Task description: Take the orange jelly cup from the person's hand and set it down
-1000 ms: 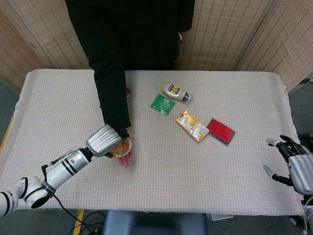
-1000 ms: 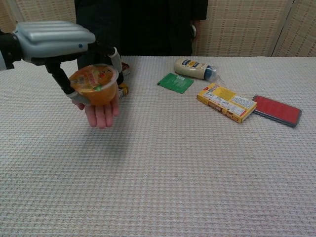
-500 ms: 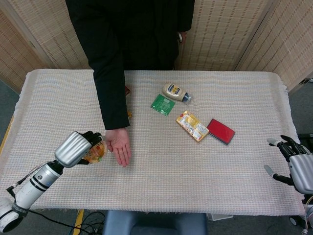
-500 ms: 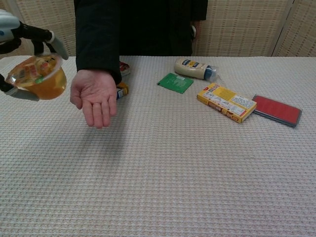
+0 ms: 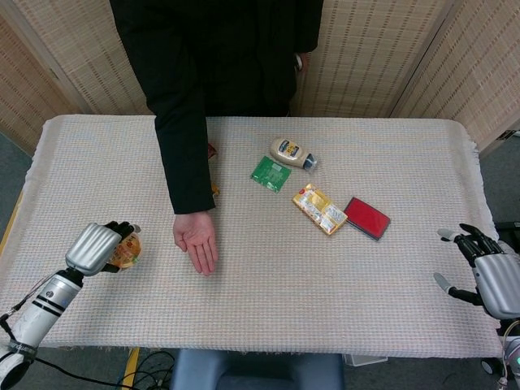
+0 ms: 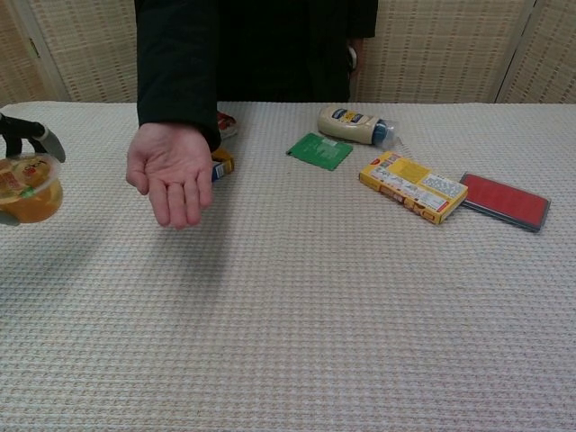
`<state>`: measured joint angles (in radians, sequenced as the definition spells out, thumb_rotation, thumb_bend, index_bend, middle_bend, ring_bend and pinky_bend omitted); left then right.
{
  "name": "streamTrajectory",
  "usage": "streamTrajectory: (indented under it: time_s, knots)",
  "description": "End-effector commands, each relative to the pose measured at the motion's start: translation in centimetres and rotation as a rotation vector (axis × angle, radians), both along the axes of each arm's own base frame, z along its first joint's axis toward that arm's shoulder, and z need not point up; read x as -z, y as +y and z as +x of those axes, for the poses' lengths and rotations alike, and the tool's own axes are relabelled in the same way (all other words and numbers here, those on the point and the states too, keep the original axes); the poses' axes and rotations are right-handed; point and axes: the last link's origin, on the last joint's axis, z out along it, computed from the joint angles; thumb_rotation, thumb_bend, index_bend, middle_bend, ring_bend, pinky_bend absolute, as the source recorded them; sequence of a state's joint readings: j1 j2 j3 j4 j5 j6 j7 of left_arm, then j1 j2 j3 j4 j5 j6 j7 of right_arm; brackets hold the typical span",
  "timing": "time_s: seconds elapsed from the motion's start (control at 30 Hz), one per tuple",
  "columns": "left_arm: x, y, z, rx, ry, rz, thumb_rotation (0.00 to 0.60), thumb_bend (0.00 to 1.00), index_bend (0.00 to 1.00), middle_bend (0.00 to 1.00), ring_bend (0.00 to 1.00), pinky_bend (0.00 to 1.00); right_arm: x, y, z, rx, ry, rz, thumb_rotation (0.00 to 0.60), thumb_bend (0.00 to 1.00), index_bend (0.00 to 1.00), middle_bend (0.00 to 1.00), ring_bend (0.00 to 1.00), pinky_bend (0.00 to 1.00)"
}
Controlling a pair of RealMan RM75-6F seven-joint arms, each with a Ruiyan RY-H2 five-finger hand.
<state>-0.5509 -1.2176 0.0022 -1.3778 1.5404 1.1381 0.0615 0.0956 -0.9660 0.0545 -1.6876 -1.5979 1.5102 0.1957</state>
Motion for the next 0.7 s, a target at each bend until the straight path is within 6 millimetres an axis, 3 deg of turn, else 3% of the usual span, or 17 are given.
streamTrajectory:
  time_s: [0.03, 0.17, 0.33, 0.4, 0.5, 0.57, 0.7]
  knots:
    - [2.3, 1.9, -1.3, -0.075, -0.009, -0.018, 0.6, 0.24, 0.63, 0.65, 0.62, 0.9, 0.0, 0.1, -0.1, 0.001, 0.001, -0.001, 0.6, 0.25, 0.18, 0.3, 0.17, 0.23]
    - [3.6, 2.6, -1.5, -0.079, -0.015, -0.023, 0.6, 0.24, 0.62, 0.63, 0.62, 0.89, -0.3, 0.3, -0.2, 0.009, 0.005, -0.008, 0.6, 0.25, 0.18, 0.3, 0.17, 0.23]
    - [4.7, 2.8, -1.2, -0.099, -0.027, -0.034, 0.6, 0.24, 0.52, 0.52, 0.53, 0.83, -0.3, 0.4, -0.2, 0.009, 0.005, -0.01, 0.6, 0.25, 0.18, 0.3, 0.17, 0.23]
    - [5.0, 2.6, -1.4, -0.123, -0.026, -0.05, 0.6, 0.23, 0.37, 0.36, 0.39, 0.7, -0.3, 0.4, -0.1, 0.008, 0.005, -0.01, 0.6, 0.25, 0.18, 0.3, 0.17, 0.23]
    - [4.6, 2.4, -1.3, -0.154, -0.033, -0.045, 0.6, 0.16, 0.06, 0.06, 0.1, 0.39, -0.4, 0.4, -0.1, 0.008, 0.006, -0.012, 0.6, 0.25, 0.18, 0.3, 0.17, 0.23]
    - [3.9, 2.2, -1.0, -0.157, -0.055, -0.017, 0.6, 0.12, 0.0, 0.0, 0.03, 0.32, -0.4, 0.4, -0.2, 0.009, 0.005, -0.013, 0.6, 0.25, 0.18, 0.3, 0.17, 0.23]
    - [2.5, 1.4, -1.1, -0.169, -0.079, 0.03, 0.6, 0.1, 0.0, 0.0, 0.01, 0.28, -0.4, 0.4, -0.1, 0.008, 0.003, -0.012, 0.6, 0.25, 0.18, 0.3, 0.17, 0.23]
